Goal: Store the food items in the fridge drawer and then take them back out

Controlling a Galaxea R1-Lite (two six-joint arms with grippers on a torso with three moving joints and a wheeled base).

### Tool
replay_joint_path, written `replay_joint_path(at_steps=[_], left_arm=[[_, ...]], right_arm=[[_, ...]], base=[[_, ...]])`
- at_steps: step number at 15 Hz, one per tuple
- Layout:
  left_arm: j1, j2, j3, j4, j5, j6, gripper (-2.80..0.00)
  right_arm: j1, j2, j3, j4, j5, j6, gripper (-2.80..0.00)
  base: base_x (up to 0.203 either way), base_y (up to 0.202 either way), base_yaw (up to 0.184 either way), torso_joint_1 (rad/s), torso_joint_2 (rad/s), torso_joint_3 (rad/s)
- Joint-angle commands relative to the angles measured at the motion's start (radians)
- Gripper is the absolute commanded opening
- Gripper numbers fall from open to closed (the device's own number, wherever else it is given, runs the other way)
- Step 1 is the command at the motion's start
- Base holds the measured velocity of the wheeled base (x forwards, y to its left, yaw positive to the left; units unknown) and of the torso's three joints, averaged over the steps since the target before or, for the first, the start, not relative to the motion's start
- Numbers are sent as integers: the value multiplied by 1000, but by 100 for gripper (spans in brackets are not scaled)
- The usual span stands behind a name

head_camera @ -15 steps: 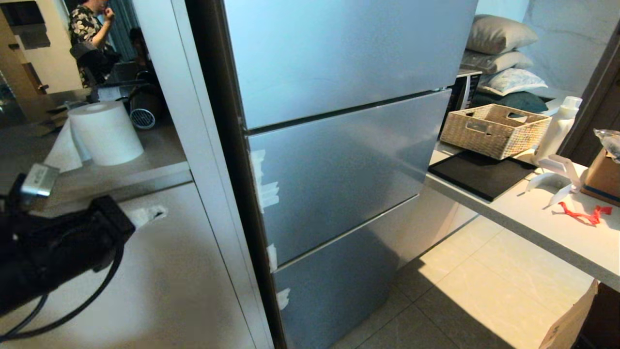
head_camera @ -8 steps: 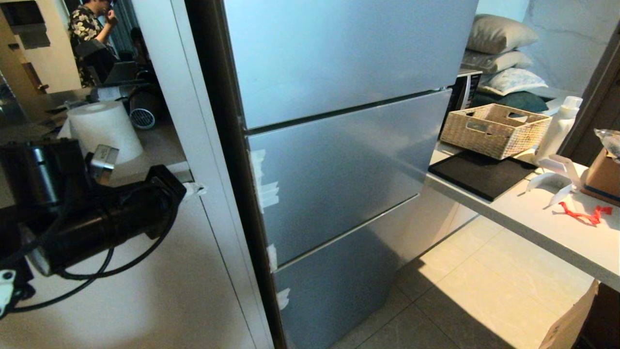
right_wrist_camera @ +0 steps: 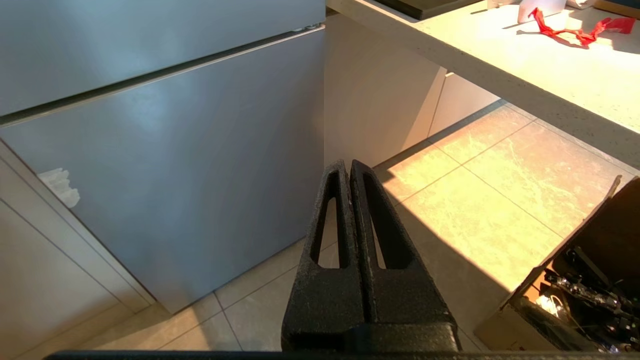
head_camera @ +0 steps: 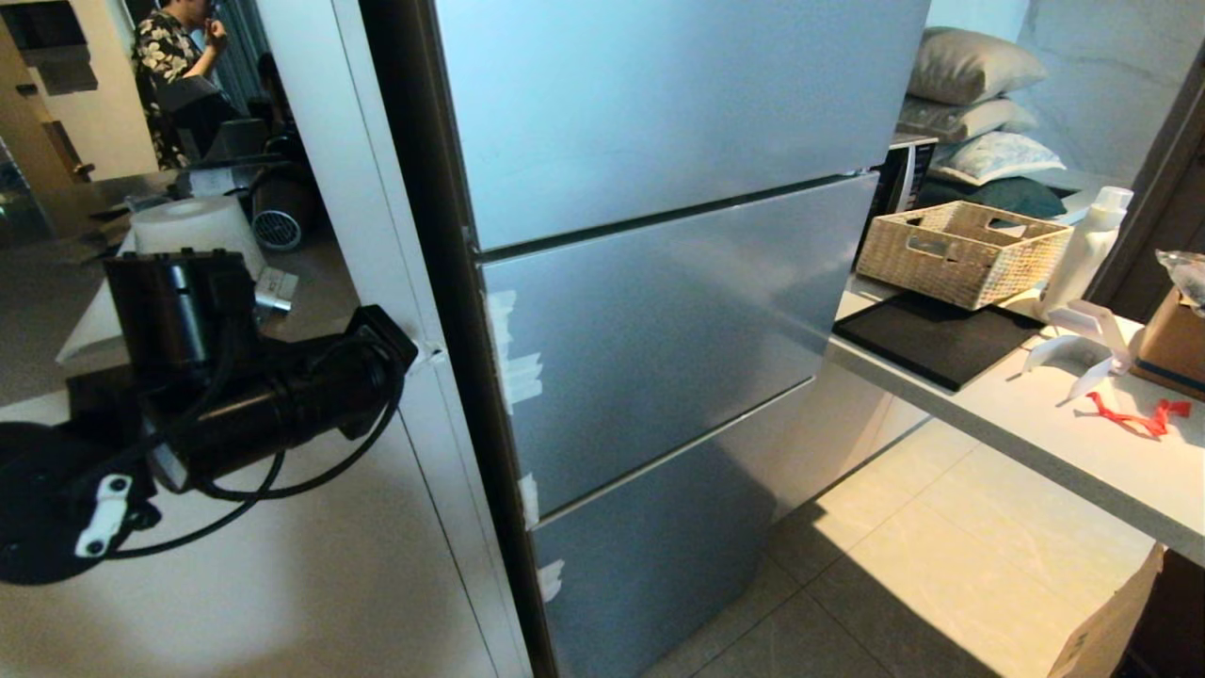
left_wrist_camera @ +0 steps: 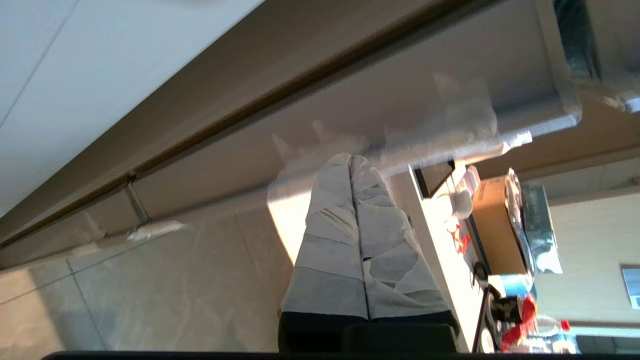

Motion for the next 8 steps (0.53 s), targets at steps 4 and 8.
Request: replay_joint_path(at_steps=[4,8], left_arm=[[-18,102,-60,-77,44,-2,-280],[-55,139,-103,-82,78,-1,-280]], right_arm=[[0,1,0,1,0,1,-280],[0,1,0,1,0,0,-280]], base=[[0,0,0,0,0,0],[0,0,0,0,0,0]])
